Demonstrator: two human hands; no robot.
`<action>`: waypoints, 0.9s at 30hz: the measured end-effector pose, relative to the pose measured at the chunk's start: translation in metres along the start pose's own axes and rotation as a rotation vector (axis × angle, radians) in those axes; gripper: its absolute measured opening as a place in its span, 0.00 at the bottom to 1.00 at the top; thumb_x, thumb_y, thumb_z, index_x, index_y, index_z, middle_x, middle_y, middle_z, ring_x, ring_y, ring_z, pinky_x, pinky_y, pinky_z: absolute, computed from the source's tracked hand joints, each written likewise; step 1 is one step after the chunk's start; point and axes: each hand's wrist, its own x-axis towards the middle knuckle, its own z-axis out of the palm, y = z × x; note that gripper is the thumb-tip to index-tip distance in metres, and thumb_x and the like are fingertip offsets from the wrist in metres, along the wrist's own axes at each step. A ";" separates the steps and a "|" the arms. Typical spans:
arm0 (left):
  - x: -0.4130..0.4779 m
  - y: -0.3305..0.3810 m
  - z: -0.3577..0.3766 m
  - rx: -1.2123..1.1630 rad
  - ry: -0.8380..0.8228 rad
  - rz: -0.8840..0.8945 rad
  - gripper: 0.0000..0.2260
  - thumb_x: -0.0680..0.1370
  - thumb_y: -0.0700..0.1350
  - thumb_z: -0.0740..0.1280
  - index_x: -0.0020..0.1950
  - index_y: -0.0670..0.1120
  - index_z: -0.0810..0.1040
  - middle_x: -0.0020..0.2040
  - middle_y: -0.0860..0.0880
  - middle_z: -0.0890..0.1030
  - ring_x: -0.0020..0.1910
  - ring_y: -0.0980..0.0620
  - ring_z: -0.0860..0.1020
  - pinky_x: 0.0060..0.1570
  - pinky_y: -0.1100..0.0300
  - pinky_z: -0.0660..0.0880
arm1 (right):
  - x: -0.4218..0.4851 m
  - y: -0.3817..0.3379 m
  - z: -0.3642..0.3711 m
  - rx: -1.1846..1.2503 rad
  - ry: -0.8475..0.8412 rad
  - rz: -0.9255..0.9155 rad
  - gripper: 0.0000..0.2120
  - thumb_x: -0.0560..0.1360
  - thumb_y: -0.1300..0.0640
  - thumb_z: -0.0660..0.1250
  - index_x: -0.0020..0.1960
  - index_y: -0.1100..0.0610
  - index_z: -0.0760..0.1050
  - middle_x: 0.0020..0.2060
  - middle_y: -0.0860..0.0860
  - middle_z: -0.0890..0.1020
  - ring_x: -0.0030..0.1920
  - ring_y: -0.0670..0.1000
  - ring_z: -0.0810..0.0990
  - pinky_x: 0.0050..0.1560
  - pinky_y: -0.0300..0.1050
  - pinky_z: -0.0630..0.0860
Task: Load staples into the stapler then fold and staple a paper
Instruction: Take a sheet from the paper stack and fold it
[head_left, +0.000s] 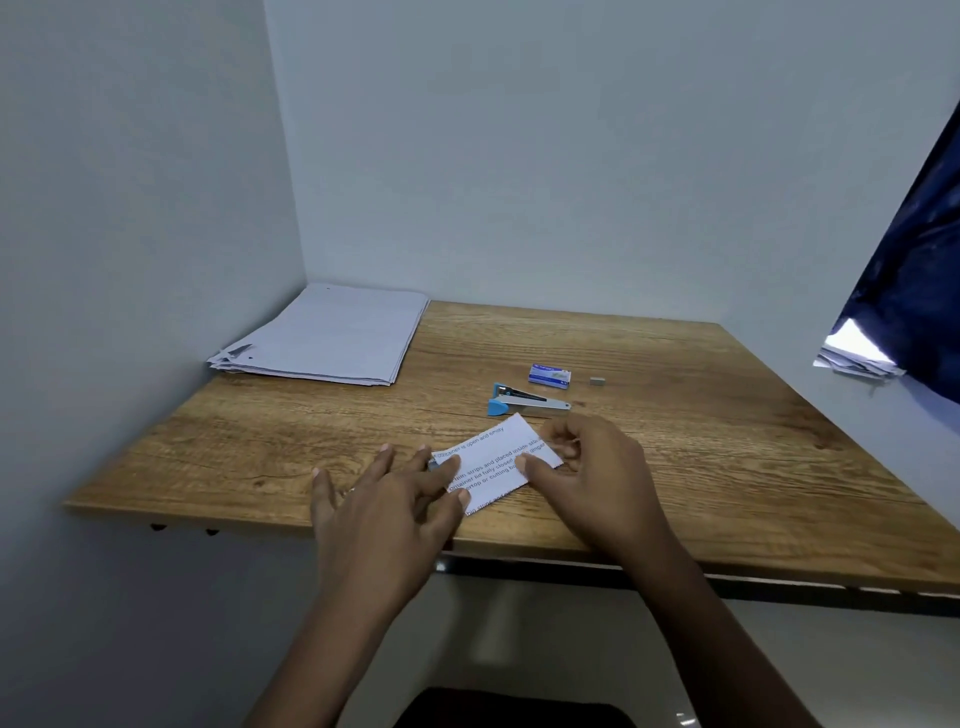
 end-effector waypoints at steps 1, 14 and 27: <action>0.000 0.000 0.001 -0.026 0.024 -0.007 0.22 0.78 0.64 0.60 0.73 0.67 0.68 0.76 0.63 0.69 0.80 0.58 0.56 0.75 0.39 0.41 | 0.002 -0.001 0.002 -0.111 -0.025 0.002 0.17 0.73 0.47 0.73 0.58 0.54 0.82 0.52 0.49 0.83 0.55 0.50 0.79 0.54 0.47 0.76; 0.007 0.003 0.004 -0.236 0.140 -0.046 0.23 0.74 0.58 0.71 0.68 0.55 0.74 0.63 0.57 0.80 0.65 0.55 0.76 0.77 0.43 0.50 | 0.024 0.003 -0.012 0.476 -0.240 0.235 0.07 0.72 0.59 0.78 0.50 0.58 0.85 0.41 0.51 0.89 0.43 0.49 0.87 0.42 0.44 0.81; 0.096 0.039 -0.031 -1.166 0.028 -0.048 0.05 0.78 0.45 0.72 0.44 0.47 0.87 0.40 0.48 0.89 0.40 0.55 0.86 0.36 0.62 0.82 | 0.080 -0.017 -0.030 0.969 -0.119 0.235 0.08 0.67 0.67 0.80 0.42 0.66 0.82 0.36 0.59 0.86 0.31 0.51 0.81 0.29 0.37 0.78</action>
